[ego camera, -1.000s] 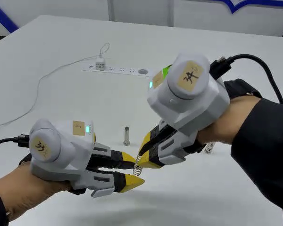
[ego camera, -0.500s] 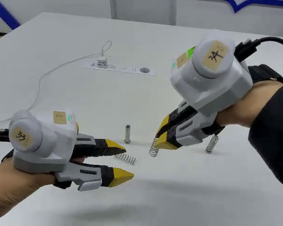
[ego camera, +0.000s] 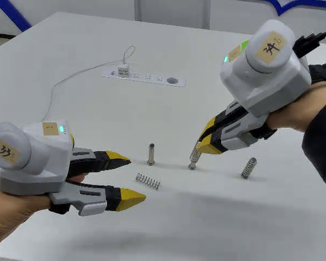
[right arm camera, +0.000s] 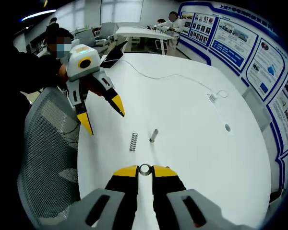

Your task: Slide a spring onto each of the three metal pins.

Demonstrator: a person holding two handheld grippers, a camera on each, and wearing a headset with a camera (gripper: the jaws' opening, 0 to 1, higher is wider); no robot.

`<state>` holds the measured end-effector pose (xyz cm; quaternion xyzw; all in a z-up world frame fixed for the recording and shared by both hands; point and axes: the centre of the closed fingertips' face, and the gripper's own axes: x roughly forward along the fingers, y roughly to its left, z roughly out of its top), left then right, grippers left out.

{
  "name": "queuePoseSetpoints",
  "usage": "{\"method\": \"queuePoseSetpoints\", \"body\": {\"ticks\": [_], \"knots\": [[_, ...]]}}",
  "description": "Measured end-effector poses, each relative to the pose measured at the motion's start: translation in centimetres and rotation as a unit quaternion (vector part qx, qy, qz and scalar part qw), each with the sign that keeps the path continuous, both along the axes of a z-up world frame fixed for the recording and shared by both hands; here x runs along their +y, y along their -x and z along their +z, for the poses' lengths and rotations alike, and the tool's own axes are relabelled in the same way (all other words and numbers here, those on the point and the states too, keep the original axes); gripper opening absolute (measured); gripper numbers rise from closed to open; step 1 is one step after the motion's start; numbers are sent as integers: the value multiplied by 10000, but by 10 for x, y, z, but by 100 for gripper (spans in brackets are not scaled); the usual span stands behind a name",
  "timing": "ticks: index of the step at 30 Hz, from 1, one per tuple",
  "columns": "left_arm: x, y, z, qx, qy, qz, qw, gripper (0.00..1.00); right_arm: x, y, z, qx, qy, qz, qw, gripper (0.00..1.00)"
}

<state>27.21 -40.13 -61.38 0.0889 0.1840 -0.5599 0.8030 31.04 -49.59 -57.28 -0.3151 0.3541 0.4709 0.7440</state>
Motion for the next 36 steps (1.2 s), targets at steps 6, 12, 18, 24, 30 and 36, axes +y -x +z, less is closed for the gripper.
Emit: {"method": "queuePoseSetpoints", "body": {"ticks": [6,12,18,24,30,36], "knots": [[5,1,-1,46,42,163,9998,52,-10,-25,-4,-92,46,-247,9996,11],[5,2,-3,74,63,228,9997,52,-13,-40,-16,-73,138,-378,9992,11],[6,1,-2,83,98,286,9995,53,-13,-46,-27,22,232,-409,9989,11],[5,1,-4,114,112,307,9994,53,-14,-47,-36,130,287,-415,9986,11],[4,2,-5,123,99,296,9994,52,-15,-49,-42,195,318,-426,9984,11],[4,3,-6,126,78,293,9995,52,-13,-50,-55,253,450,-386,9979,11]]}}
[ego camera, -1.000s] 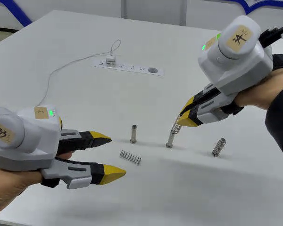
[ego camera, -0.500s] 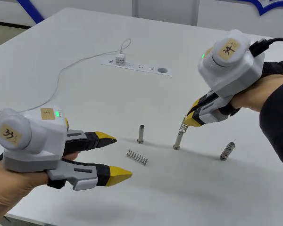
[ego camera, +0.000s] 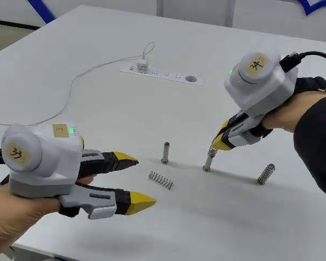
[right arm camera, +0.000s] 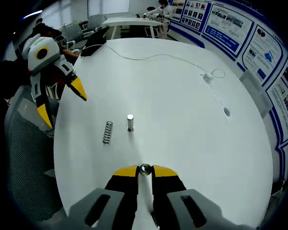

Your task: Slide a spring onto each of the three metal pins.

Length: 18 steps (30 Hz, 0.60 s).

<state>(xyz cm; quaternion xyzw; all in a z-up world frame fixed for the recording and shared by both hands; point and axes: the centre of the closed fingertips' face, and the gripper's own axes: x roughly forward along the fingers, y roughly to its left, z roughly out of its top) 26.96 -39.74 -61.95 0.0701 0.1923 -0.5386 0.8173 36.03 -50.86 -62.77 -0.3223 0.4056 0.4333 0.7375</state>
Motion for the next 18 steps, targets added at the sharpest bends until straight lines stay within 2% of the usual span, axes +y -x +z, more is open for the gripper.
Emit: {"method": "queuePoseSetpoints", "body": {"ticks": [18], "knots": [[1,0,-3,18,-55,5,10000,51,-2,-6,-39,296,198,-208,9991,12]]}}
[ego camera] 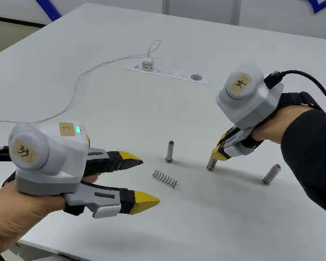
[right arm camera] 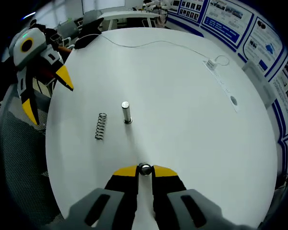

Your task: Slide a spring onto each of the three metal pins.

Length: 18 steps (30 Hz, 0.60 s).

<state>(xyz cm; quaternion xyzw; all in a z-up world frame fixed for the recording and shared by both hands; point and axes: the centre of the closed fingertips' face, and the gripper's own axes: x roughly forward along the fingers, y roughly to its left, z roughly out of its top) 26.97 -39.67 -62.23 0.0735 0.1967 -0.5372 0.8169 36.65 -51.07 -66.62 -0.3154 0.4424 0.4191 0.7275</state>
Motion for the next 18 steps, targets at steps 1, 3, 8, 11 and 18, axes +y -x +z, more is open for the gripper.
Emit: {"method": "queuePoseSetpoints", "body": {"ticks": [1,3,8,11,18], "knots": [[0,0,0,0,-4,-2,10000,51,0,0,-1,0,7,-9,10000,12],[0,0,0,-1,-12,-4,10000,51,0,0,-3,-17,6,-21,10000,12],[0,0,0,-3,-15,-5,10000,51,1,0,-1,-30,-36,-29,10000,12],[0,0,0,-5,-15,-5,10000,51,0,0,0,-87,-21,-7,10000,14],[-1,0,-1,-13,-27,-33,10000,51,1,5,15,-271,-110,8,9996,17]]}}
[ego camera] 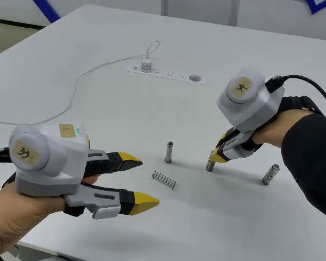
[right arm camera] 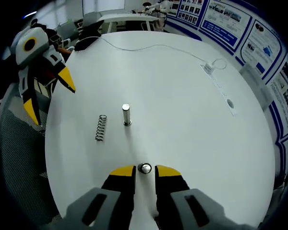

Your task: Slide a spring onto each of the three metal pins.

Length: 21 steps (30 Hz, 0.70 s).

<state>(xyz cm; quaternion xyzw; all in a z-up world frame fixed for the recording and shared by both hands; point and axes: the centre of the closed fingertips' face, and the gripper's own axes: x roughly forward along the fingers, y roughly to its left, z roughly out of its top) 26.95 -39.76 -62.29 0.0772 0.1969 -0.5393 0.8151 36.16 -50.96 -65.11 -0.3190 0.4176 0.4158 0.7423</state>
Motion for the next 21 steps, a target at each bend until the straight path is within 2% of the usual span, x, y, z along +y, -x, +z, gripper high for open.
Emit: {"method": "queuePoseSetpoints", "body": {"ticks": [5,10,13,21], "knots": [[-1,1,0,3,-8,-34,10000,51,9,7,14,-170,-109,65,9998,17],[-2,2,-1,4,-45,-64,10000,51,28,18,15,-192,-241,233,9993,17],[-2,2,-1,1,-46,-60,10000,51,39,25,9,-106,-307,311,9990,17],[-1,1,-1,8,-44,-40,10000,51,65,40,-21,218,-453,451,9977,17]]}}
